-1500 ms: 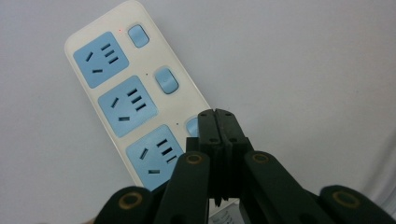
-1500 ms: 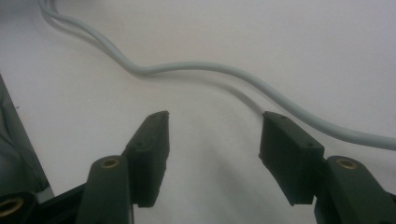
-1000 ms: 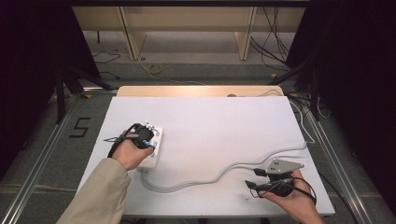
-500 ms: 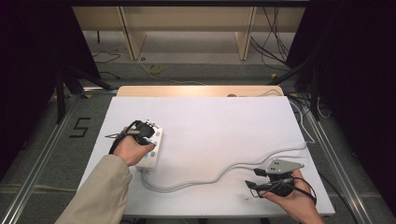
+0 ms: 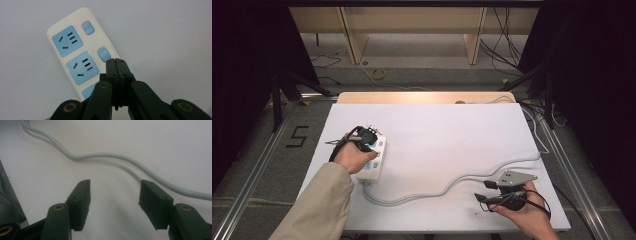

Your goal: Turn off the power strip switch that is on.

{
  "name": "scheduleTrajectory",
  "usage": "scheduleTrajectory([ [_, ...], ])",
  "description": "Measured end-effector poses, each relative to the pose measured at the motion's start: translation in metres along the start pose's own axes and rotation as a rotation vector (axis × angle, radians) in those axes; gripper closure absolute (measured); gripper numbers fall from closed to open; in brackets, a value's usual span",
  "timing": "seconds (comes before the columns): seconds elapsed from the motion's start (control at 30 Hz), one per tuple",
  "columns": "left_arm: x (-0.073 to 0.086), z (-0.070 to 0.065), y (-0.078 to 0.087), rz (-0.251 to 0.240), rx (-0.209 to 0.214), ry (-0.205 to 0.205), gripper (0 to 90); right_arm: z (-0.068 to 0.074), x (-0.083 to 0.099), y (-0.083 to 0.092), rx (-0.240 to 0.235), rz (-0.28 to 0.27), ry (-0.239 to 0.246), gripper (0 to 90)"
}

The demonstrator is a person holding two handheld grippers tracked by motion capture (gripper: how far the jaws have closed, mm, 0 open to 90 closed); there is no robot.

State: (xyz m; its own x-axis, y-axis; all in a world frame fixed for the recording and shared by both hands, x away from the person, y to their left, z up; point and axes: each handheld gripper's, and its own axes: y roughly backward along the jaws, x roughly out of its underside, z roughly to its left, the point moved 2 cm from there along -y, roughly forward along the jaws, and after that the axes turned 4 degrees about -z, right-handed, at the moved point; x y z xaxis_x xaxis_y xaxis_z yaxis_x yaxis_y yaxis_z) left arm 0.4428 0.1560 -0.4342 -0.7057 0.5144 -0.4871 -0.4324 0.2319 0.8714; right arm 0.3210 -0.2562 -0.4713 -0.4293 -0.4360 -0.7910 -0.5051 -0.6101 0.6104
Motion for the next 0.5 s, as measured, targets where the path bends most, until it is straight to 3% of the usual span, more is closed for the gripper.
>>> scheduleTrajectory([
  [0.5,-0.005,0.0053,-0.0061,0.017,-0.005,0.009,89.9,-0.0007,0.0005,0.0,0.002,0.003,-0.003,43.2],
])
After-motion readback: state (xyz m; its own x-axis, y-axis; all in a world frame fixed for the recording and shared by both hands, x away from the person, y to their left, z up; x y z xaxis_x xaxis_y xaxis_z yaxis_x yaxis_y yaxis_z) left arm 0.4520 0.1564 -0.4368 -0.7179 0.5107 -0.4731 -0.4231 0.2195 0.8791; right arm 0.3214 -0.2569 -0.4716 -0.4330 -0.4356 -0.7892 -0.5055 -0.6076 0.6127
